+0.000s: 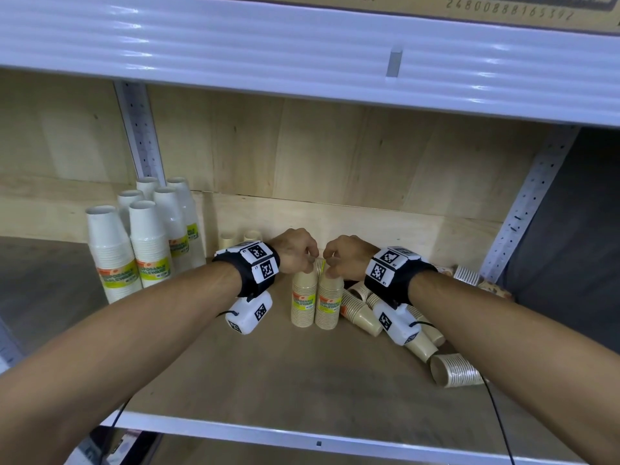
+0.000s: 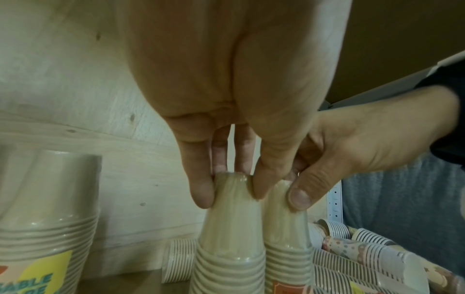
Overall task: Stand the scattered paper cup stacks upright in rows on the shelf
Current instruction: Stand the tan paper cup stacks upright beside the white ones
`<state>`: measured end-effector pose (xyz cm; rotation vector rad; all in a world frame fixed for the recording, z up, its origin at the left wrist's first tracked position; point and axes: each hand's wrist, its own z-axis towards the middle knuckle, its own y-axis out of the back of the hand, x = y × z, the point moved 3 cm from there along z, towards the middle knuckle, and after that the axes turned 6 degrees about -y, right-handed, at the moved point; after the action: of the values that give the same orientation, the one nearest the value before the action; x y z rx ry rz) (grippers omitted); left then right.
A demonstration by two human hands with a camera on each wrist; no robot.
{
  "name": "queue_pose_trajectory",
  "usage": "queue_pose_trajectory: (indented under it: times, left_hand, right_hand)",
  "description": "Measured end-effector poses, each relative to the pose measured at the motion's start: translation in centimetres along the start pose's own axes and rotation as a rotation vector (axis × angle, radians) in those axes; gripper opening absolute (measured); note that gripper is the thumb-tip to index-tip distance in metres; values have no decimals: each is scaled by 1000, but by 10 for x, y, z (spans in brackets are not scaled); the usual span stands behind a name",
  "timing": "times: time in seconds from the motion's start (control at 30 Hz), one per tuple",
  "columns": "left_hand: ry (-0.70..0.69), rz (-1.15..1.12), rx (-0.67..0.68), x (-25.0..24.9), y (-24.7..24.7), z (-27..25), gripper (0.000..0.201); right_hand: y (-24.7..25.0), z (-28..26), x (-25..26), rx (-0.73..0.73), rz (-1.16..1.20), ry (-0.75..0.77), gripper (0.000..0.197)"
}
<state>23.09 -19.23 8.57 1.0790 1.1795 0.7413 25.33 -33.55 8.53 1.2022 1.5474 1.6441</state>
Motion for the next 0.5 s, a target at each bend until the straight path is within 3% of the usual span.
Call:
queue_pose_trajectory:
  times: [0.5]
  left_hand:
    - [181, 60, -33, 39, 40, -30, 33]
  right_hand:
    - [1, 21, 50, -8, 69, 85, 36]
